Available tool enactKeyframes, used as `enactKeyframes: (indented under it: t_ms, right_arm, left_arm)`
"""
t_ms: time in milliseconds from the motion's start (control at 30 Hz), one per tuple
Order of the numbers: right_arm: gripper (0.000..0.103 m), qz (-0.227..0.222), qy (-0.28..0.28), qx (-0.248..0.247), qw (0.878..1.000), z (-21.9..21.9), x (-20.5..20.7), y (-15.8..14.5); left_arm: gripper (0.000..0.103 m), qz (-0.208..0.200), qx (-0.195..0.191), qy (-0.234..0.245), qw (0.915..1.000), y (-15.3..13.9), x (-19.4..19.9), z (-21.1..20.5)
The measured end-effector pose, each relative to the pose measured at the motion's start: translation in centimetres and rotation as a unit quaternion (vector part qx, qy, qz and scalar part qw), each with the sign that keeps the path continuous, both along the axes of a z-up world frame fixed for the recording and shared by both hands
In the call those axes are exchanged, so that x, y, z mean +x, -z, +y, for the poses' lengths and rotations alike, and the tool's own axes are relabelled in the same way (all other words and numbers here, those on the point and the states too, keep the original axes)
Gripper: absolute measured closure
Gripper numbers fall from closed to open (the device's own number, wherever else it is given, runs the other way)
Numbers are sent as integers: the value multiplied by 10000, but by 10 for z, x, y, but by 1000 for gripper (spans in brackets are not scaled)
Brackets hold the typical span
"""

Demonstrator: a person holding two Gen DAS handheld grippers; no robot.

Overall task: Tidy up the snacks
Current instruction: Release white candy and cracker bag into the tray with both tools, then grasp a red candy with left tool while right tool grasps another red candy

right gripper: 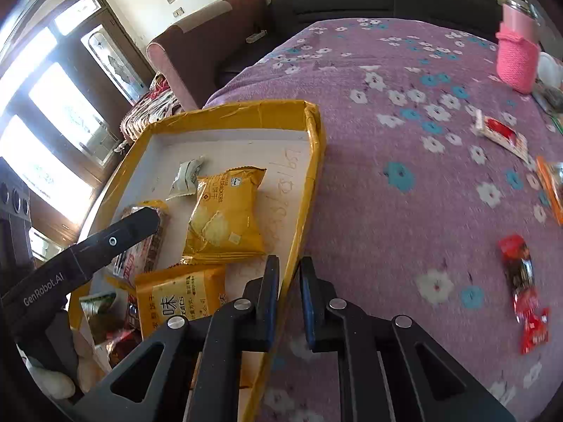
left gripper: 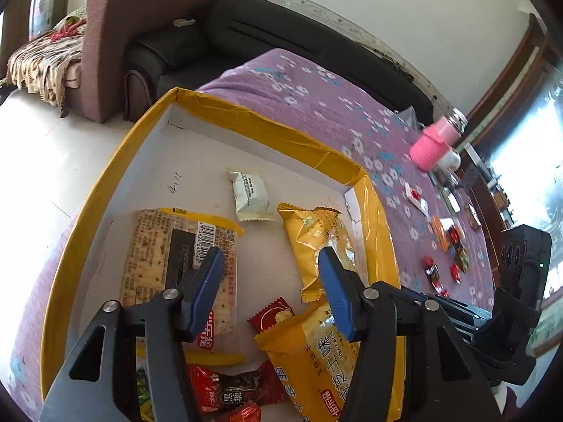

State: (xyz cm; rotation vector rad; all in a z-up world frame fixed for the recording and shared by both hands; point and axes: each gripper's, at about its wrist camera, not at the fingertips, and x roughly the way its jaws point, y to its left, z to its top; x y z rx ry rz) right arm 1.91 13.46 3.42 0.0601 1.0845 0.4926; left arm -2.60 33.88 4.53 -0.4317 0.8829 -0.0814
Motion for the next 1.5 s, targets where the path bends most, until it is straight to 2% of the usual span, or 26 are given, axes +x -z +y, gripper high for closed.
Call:
enactKeyframes:
  t_ms: [167,200,267,300,333,400,433,500,600,800,867,900,933,967,1067,1167,1333,1500]
  right_arm:
    - [85,-17,-120,40,9999,-21,-24,-1]
    - [82,58,-198,136,9997,-26,-25,-3]
    - [82,37,-221,652,9976,-52,-29,-15]
    - [77,-116,-101,762,9970,-68,-30,-23]
    - [63,-365,73,756,9964,-89,-33,-32]
    - [46,-760,322,524,9952,-121,-34,-42]
    - [45,-982,521,195,9936,-141,-33,-43]
    - [45,-1075,778,-145,9911,-167,-27,-36]
    - [45,-895,962,-103,9913,-191,-20,-19]
    - [48,-801,716,-277,9938,-179,-11,6]
    - [54,-752,760,-296,9938,-177,-7,12]
    - [60,-800,793,-294,9932,-179,-6,12]
    - [70,-789,805,-310,9931,-181,-4,13]
    - [73,-785,813,-317,9931,-183,-4,14]
    - [82,-720,786,-278,9939,-190,-5,14]
    - [83,-674,856,-135,9940,-202,-10,10]
    - [84,-713,1142,204,9907,-237,-19,-4]
    - [84,-699,1303,385,9882,-267,-27,-12]
  left_arm:
    - [48,-78,-24,222,9997,-3,-8,-17]
    - [48,-173,-58,211,9996,-7,-10,-17]
    - [48,-395,-211,214,9988,-20,-18,-18]
    - [48,-477,-268,235,9982,-25,-22,-20]
    - [48,-553,-287,265,9977,-31,-26,-23]
    - [47,-701,-240,421,9964,-47,-33,-36]
    - [47,-737,-216,483,9959,-52,-34,-42]
    - [45,-808,-178,654,9944,-61,-35,-60]
    - [45,-803,-219,952,9920,-68,-30,-90]
    - [45,-457,-149,1309,9902,-55,-9,-147]
    - [45,-341,-179,1377,9897,-48,1,-162]
    - [45,-303,-169,1397,9896,-46,3,-166]
    - [45,-254,-149,1420,9894,-42,8,-173]
    - [45,-201,-144,1449,9891,-39,12,-178]
    - [45,-45,-133,1547,9879,-27,26,-198]
    - [46,113,-15,1653,9862,-15,37,-217]
    - [46,241,493,1807,9820,3,54,-252]
    - [46,280,1222,1906,9736,19,71,-284]
